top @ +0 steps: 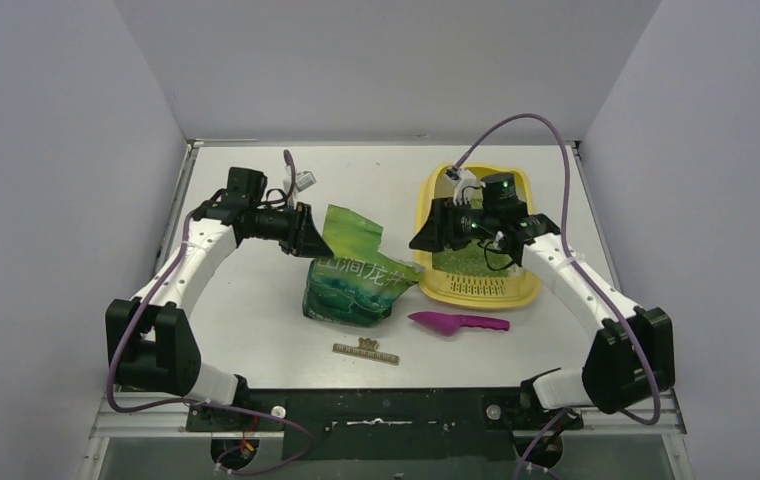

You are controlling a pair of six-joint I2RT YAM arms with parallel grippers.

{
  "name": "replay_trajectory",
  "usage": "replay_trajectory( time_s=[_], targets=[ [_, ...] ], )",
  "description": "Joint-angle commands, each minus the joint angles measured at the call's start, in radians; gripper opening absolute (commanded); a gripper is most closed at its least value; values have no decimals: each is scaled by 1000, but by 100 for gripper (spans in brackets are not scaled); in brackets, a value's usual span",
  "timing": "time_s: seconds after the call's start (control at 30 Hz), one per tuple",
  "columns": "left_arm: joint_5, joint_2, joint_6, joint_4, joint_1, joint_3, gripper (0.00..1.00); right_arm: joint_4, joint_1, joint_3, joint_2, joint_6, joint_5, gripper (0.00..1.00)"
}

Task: Fill the litter box with clean litter
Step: Close the cat litter bag at the center of the board.

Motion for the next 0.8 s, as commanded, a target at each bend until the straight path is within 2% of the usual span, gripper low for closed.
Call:
replay_trajectory(
  time_s=[0.0, 0.2, 0.33, 0.4, 0.47, 0.53, 0.63, 0.77],
  targets=[
    [-71, 14, 51, -54, -5, 46, 19, 50, 48, -107, -161, -293, 83, 58],
    [-103, 9, 45, -71, -5, 39, 0, 213, 217, -307, -369, -665, 177, 60],
    [-120, 6, 36, -102, -4, 57, 0, 324, 272, -400, -413, -745, 264, 61],
    [-122, 0, 41, -119, -4, 70, 0, 342, 280, -412, -411, -753, 360, 67],
    [-115, -10, 53, -135, 1, 82, 0, 367, 272, -408, -403, -647, 428, 76],
    [-107, -27, 53, -123, 5, 76, 0, 367, 212, -381, -383, -545, 342, 78],
    [-67, -35, 50, -101, 14, 58, 0, 462, 128, -375, -328, -314, 174, 81],
    [-54, -37, 36, -79, 16, 44, 0, 575, 111, -370, -235, -105, 58, 83]
  ],
)
